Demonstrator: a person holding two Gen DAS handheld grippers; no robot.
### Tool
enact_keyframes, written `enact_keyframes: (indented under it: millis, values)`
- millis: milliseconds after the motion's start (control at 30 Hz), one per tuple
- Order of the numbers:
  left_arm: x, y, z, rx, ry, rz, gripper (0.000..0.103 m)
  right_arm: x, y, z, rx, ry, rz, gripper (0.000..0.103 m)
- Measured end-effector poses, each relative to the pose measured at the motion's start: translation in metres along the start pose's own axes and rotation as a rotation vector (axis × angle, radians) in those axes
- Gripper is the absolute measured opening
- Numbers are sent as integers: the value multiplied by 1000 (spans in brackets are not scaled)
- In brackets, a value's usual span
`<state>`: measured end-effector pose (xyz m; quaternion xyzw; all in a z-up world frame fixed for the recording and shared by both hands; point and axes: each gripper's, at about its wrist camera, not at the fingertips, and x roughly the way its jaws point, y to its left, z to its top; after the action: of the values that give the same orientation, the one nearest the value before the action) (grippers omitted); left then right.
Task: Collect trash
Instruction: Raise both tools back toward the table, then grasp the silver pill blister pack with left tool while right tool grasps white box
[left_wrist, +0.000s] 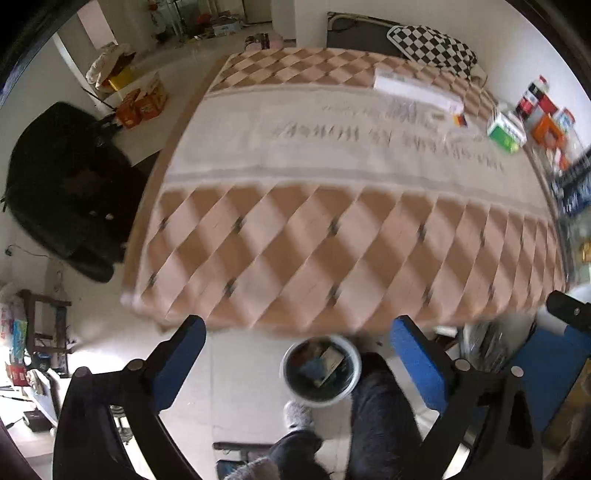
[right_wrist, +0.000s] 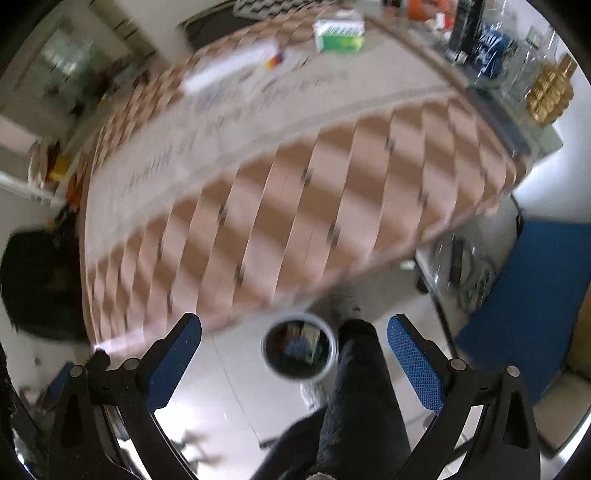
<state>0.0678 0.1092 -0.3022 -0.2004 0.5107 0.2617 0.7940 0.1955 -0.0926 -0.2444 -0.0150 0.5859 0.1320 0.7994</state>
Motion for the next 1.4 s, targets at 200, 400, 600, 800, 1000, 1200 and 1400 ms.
enact_keyframes:
  millis: [200, 400, 600, 800, 1000, 1200, 1400]
  values:
    - [39, -52, 111, -10, 7, 8, 103, 32, -30, 156, 90, -30, -5, 102]
    - [102, -111, 220, 6, 109, -22, 103, 74, -46, 295, 168, -2, -13, 102]
    - [168, -153, 290, 64, 197, -26, 102, 117, -57, 390, 210, 22, -30, 102]
    - [210, -169, 311, 102, 286, -36, 102, 158, -58, 430, 233, 74, -33, 102]
    - [221, -176, 314, 103, 302, -56, 96, 185, -58, 441, 241, 117, -35, 102]
    - [217, -176, 313, 99, 284, -50, 72, 195, -54, 445, 220, 134, -61, 94]
    - [203, -166, 315, 83, 262, -64, 71, 187, -42, 436, 178, 113, -48, 90]
